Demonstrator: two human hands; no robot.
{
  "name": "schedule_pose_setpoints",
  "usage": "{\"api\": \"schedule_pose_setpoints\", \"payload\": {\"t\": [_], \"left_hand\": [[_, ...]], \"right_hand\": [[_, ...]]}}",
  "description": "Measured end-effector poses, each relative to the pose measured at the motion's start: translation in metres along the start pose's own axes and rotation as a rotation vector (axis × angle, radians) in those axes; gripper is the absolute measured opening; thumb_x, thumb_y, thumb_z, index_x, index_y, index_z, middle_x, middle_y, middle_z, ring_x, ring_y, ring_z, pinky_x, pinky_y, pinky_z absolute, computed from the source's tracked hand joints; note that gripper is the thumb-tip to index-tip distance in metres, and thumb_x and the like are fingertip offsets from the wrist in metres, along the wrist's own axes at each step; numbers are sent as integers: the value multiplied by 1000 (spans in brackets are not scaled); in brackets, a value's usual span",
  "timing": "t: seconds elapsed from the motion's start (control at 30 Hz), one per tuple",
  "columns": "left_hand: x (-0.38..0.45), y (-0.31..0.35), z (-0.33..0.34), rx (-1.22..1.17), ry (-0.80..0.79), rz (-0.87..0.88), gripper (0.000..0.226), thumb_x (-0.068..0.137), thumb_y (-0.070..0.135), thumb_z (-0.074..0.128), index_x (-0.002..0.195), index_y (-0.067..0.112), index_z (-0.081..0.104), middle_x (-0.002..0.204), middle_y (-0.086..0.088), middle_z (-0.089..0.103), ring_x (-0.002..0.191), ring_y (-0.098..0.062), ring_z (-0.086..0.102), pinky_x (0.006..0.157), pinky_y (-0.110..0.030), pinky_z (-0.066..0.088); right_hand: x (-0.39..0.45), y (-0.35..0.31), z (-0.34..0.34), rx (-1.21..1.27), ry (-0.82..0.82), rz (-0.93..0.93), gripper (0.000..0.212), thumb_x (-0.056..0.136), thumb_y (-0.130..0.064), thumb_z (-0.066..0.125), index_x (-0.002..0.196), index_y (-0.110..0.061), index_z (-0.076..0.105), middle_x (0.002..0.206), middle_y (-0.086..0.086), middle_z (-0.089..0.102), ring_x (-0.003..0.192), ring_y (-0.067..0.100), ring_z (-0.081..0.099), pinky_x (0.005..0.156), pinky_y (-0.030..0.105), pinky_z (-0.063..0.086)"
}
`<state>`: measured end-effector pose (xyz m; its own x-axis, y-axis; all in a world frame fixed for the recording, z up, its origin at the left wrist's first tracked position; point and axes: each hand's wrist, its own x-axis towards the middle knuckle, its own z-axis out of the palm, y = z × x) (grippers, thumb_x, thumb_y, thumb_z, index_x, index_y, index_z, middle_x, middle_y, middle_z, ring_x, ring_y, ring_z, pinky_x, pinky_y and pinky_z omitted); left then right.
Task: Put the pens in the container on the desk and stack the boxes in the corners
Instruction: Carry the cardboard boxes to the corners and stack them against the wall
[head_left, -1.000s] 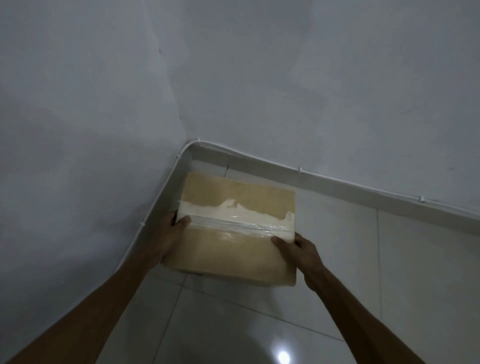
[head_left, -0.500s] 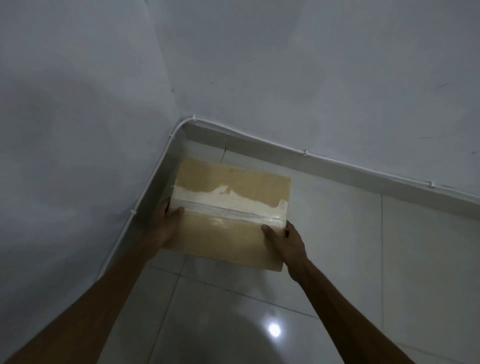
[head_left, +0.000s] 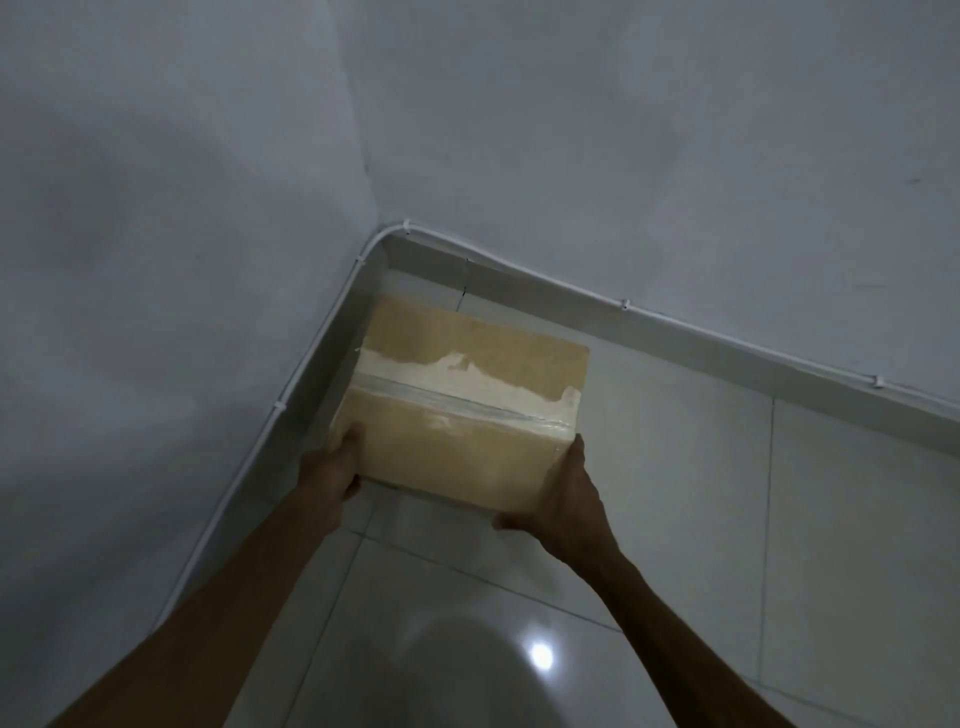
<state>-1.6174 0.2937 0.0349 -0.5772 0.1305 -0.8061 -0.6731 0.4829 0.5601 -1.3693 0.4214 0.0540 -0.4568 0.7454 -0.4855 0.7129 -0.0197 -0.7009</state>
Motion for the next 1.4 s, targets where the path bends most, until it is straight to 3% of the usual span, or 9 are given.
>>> {"api": "schedule_pose_setpoints", "payload": {"t": [0.13,0.23,0.33,0.7,0.83,1.0,1.13,1.3,1.4], "left_hand": [[17,14,10,-85,-11,27,58,88,33,69,134,2,52,96,-7,63,78,-16,55,87,-37,50],[21,29,18,-98,-28,41,55,93,31,63,138,5,48,132,-14,57,106,-24,56,87,-32,47],[24,42,25,-146,-36,34,53,95,28,60,141,5,45,140,-14,51,123,-28,53,89,-33,46],[25,66,31,-188,-90,49,42,99,13,51,139,1,43,142,-19,48,106,-25,49,106,-42,43],[11,64,20,-64,-151,65,40,100,18,50,137,4,46,123,-15,55,82,-18,56,96,-35,46],[-54,70,6,83,-187,66,42,97,25,57,133,4,50,121,-12,55,108,-27,55,92,-35,48],[-127,89,1,170,-182,112,50,94,28,62,135,1,49,120,-14,58,106,-24,56,87,-35,52],[-247,114,1,424,-185,327,62,93,31,64,145,7,40,148,-11,44,125,-26,49,106,-37,39],[-314,121,3,611,-189,494,63,95,34,58,148,9,35,153,-10,38,139,-24,38,106,-29,31]], "right_hand": [[16,-19,5,55,35,-24,127,45,-37,97,139,-29,12,128,-5,50,109,15,52,81,34,55],[31,-31,7,72,48,-35,126,47,-33,97,140,-27,13,120,-9,48,106,12,50,80,31,53],[51,-41,1,31,34,-45,122,50,-31,96,142,-23,15,120,-5,50,109,21,56,80,35,52],[77,-58,5,-54,71,8,124,54,-32,94,144,-17,11,132,8,52,119,33,54,87,44,52],[68,-68,6,-94,90,57,121,58,-31,92,147,-11,12,133,12,51,119,33,54,90,46,53],[28,-86,-22,-150,-17,76,103,72,-43,81,147,-8,20,139,16,46,125,36,48,98,49,47],[-24,-116,-62,-170,-65,31,83,85,-48,69,145,-7,28,144,16,45,127,32,47,102,42,44],[-109,-162,-135,-229,-40,-29,97,89,-57,56,155,-6,7,161,13,20,146,29,25,115,39,26],[-161,-177,-171,-231,-31,-50,97,90,-58,54,156,-6,5,161,14,17,147,28,22,116,39,24]]}}
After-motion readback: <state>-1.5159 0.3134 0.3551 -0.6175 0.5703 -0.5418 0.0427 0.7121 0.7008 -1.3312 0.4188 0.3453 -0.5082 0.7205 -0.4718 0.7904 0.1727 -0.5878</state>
